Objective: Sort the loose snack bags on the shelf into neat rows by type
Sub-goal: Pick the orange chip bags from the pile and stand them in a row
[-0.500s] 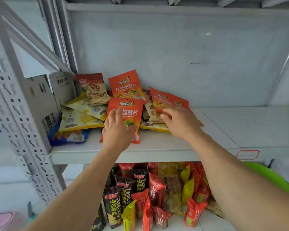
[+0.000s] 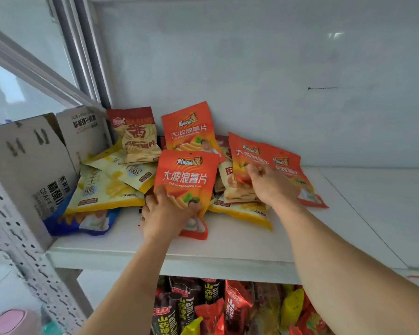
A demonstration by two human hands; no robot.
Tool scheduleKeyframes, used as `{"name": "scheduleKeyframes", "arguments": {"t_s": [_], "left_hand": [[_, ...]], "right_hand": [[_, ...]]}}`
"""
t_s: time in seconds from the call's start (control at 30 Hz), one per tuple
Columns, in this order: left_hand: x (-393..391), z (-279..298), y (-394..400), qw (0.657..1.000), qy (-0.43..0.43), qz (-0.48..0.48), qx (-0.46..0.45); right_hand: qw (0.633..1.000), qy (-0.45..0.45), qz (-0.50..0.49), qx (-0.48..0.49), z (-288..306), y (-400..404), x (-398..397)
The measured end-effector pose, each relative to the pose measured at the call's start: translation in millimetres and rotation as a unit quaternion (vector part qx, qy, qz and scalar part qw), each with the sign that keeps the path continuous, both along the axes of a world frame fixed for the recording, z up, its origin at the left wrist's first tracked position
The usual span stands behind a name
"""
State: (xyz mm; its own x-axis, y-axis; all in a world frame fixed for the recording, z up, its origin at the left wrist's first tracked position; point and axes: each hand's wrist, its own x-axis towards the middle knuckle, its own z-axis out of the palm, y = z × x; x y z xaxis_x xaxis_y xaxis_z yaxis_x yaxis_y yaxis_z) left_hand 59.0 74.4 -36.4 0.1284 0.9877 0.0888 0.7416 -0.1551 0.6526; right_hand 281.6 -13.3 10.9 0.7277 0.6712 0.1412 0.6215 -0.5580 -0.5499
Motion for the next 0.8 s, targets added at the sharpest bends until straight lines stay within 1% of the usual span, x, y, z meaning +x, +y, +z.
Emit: {"name": "scheduleKeyframes", "arguments": {"t_s": [0.17,0.3,0.37,0.43,0.5,0.6,0.7,0.8], "left_hand": [[1,0,11,0.999,-0.010,-0.021,-0.025],[7,3,14,0.996,-0.073,-0.023,-0.055],[5,6,18,0.992,-0.099,-0.025,-0.073],[2,7,22,0.989,-0.120,-0.024,-0.080],[-2,9,25,0.988,-0.128,-0.016,-0.080],[-5,9,25,0.990,-0.130,-0.010,-0.063],[-9,7,23,0.991,-0.128,-0.007,-0.034],[-10,9,20,0.987,-0.154,-0.012,-0.042]], "right_hand": [[0.998,0.030,-0.013,0.053,2,20,6],[0.989,0.132,-0.037,0.057,4,26,12],[0.985,0.160,-0.040,0.046,5,30,14],[0.984,0.169,-0.045,0.043,7,33,15],[0.983,0.172,-0.037,0.051,8,35,13],[0.976,0.204,-0.048,0.050,8,39,11],[0.969,0.228,-0.052,0.085,7,44,9],[0.955,0.263,-0.048,0.125,5,44,5]]}}
